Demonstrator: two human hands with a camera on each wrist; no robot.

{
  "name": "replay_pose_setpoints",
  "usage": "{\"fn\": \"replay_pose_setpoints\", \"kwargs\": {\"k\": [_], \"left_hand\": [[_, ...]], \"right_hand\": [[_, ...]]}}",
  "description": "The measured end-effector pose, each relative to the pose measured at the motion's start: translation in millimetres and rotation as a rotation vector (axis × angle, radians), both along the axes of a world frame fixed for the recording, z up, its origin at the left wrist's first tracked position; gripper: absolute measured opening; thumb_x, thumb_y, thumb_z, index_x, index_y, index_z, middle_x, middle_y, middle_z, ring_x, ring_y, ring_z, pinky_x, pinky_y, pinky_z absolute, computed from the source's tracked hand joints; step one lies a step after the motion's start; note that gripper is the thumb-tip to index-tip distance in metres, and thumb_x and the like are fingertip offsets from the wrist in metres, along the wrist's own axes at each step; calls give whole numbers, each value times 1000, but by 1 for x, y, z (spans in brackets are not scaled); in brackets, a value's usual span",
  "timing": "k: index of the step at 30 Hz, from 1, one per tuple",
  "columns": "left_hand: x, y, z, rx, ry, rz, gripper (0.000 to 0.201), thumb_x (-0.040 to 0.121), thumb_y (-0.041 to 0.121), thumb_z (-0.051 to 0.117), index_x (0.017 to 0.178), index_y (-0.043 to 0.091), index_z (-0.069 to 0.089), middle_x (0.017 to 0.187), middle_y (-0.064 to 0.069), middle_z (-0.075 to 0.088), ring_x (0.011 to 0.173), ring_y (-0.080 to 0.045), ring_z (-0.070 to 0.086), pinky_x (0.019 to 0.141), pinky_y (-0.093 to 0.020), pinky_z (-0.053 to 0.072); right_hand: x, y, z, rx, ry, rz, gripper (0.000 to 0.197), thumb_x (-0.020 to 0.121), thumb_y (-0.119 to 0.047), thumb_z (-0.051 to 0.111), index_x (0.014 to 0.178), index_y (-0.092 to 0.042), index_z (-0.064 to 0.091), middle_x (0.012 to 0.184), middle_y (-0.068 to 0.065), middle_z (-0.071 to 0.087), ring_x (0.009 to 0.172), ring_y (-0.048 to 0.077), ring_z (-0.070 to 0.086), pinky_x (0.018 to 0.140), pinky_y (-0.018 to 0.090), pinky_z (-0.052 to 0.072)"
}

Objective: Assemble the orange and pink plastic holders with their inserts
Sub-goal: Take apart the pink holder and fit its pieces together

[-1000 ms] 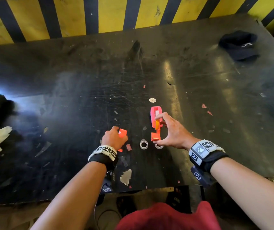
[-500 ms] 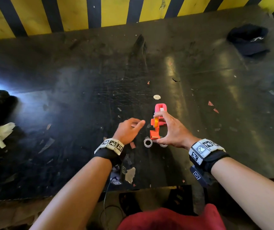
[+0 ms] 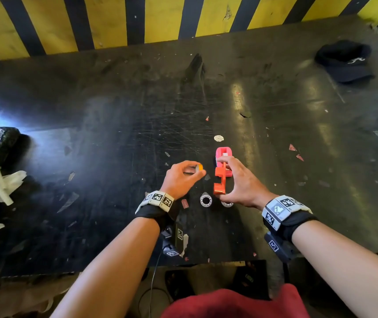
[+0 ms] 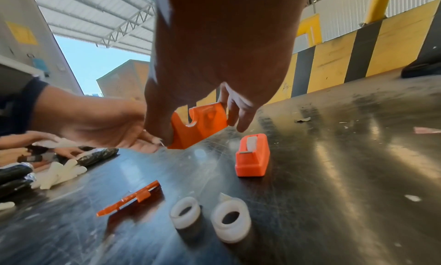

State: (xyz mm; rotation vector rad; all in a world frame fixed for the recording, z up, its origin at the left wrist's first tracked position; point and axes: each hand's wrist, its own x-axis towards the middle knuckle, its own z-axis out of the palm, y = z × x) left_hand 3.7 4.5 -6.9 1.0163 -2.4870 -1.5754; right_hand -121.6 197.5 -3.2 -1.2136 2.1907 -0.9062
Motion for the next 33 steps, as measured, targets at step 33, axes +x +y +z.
{"fn": "replay_pose_setpoints", "kwargs": {"k": [33], "left_hand": [[3,40,-34,-205,-204,-115,32,88,38,75,114,21,71,103,4,78,97,-14,74,90,-33,61]], "right_hand": [[-10,30,-20,83,-132,-81,103,68,-39,95,152,-38,35,146,-8,53,122,9,50,105,32,46]]}}
